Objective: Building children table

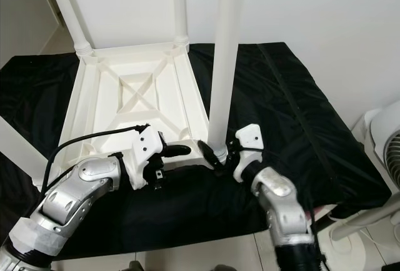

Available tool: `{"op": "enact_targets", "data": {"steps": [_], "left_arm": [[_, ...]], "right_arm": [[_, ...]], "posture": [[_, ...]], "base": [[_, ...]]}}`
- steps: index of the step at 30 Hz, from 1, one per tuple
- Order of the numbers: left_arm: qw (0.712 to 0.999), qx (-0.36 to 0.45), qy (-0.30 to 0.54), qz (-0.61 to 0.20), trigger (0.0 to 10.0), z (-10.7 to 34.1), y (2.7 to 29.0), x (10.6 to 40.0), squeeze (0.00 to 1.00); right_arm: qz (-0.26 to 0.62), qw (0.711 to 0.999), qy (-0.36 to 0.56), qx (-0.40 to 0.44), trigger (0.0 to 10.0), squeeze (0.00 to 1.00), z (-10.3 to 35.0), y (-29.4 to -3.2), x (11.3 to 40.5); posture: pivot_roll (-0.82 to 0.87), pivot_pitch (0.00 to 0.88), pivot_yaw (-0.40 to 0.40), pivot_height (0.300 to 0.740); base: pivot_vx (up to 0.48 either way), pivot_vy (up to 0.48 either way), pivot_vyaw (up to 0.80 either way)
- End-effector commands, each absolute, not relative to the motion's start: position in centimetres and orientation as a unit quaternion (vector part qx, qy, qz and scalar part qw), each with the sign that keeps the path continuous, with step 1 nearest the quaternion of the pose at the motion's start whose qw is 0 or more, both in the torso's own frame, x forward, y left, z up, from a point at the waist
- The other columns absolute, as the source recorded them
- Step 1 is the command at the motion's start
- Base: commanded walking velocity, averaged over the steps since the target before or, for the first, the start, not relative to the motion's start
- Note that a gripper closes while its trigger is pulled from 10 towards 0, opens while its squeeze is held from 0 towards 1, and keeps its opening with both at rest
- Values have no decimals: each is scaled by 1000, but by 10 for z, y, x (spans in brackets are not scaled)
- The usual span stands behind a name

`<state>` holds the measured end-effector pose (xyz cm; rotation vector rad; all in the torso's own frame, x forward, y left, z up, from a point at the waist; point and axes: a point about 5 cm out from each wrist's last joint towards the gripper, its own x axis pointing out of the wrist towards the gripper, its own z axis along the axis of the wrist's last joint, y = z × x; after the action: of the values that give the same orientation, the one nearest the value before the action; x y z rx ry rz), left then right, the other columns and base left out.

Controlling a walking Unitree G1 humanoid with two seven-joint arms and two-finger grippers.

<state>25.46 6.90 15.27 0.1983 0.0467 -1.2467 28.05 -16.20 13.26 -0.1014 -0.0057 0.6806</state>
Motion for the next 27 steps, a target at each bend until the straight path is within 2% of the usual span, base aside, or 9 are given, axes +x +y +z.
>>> {"op": "enact_targets", "data": {"steps": [1, 10, 11, 17, 24, 25, 27], "left_arm": [[796, 87, 26, -598, 10000, 154, 69, 253, 0], [795, 82, 30, -600, 10000, 153, 66, 249, 0], [793, 83, 28, -603, 10000, 154, 63, 248, 0], [793, 81, 24, -604, 10000, 156, 61, 248, 0], [794, 82, 23, -602, 10000, 157, 60, 249, 0], [794, 82, 23, -602, 10000, 158, 60, 249, 0], [794, 81, 22, -602, 10000, 158, 60, 249, 0]], "right_arm": [[362, 931, -9, -57, 10000, 0, 133, -157, 281], [421, 903, 3, -85, 10000, 0, 142, -160, 303], [447, 889, 16, -100, 0, 0, 142, -159, 308], [471, 876, 29, -100, 0, 0, 136, -162, 309], [471, 877, 41, -90, 0, 0, 134, -168, 305], [469, 878, 40, -88, 10000, 0, 134, -168, 304], [463, 882, 38, -75, 10000, 0, 135, -168, 304]], "posture": [[-102, 11, 58, 740], [-83, 40, 46, 740], [-83, 40, 42, 740], [-80, 42, 36, 740], [-91, 52, 33, 740], [-91, 52, 33, 740], [-92, 56, 30, 740]], "base": [[0, 0, 0], [0, 0, 0], [0, 0, 0], [0, 0, 0], [0, 0, 0], [0, 0, 0], [0, 0, 0]]}}
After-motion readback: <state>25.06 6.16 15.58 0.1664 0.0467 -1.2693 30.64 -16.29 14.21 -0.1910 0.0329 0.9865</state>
